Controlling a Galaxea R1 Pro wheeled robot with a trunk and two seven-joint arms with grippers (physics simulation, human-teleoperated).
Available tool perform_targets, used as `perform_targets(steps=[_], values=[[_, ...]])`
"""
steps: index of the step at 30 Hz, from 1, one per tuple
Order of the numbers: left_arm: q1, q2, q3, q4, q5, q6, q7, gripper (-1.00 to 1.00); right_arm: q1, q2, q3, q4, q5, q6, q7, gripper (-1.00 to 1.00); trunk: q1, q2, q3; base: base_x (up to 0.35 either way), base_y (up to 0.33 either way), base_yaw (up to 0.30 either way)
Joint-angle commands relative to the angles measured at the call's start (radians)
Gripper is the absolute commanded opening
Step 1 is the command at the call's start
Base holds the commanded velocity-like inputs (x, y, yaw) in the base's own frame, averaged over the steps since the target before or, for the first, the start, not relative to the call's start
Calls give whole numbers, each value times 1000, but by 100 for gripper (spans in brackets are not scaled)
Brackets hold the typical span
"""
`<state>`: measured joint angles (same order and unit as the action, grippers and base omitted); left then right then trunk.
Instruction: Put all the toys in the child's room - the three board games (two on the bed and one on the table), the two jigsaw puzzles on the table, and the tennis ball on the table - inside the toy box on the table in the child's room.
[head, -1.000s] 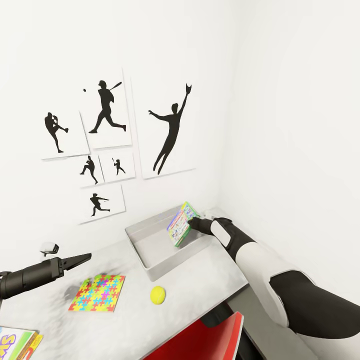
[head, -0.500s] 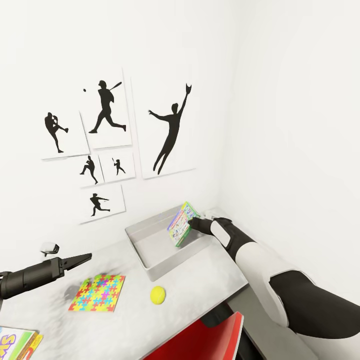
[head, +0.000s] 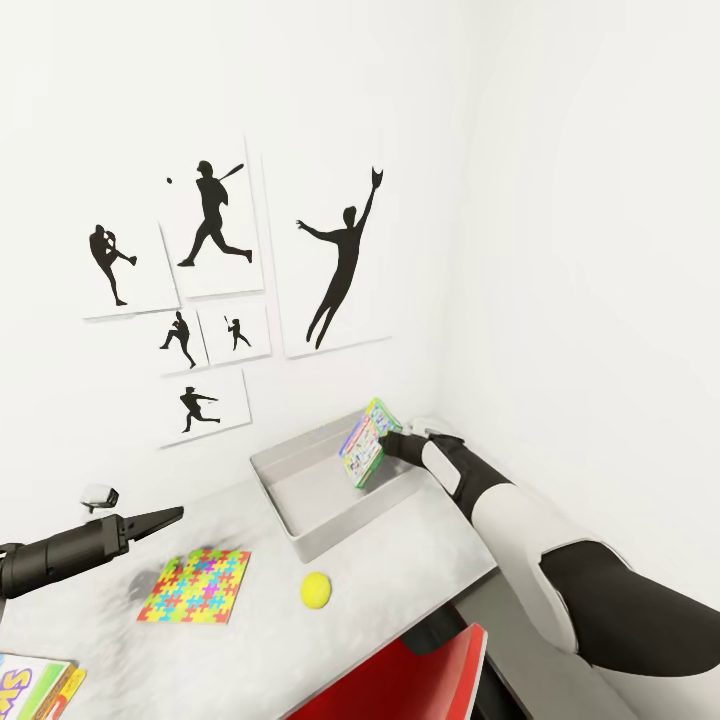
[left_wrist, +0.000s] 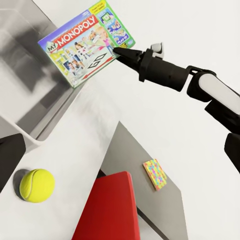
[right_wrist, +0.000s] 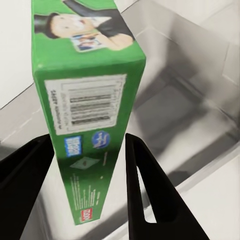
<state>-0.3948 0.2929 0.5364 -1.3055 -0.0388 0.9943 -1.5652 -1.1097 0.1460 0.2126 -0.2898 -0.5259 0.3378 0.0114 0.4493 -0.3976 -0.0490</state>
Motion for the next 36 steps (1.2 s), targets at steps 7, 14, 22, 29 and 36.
perform_targets(steps=[7, 14, 22, 29, 36], values=[[-1, 0, 1, 0, -4, 10, -6, 100, -2, -4, 0, -10, 0, 3, 7, -100, 1, -2, -2, 0, 0, 0], [-1, 2, 1, -1, -3, 10, -6, 100, -2, -5, -2, -11, 0, 4, 8, -100, 1, -2, -9, 0, 0, 18], [-1, 6, 3, -9, 2, 12, -6, 100, -2, -5, -2, -11, -3, 7, 11, -100, 1, -2, -21, 0, 0, 63], [-1, 8, 25, -32, 50, 20, -6, 100, 3, -6, -3, -11, -1, 8, 12, -100, 1, -2, -32, 0, 0, 68], [12, 10, 30, -54, 140, 23, -6, 100, 4, -6, -4, -11, 0, 10, 12, -100, 1, -2, -44, 0, 0, 68]])
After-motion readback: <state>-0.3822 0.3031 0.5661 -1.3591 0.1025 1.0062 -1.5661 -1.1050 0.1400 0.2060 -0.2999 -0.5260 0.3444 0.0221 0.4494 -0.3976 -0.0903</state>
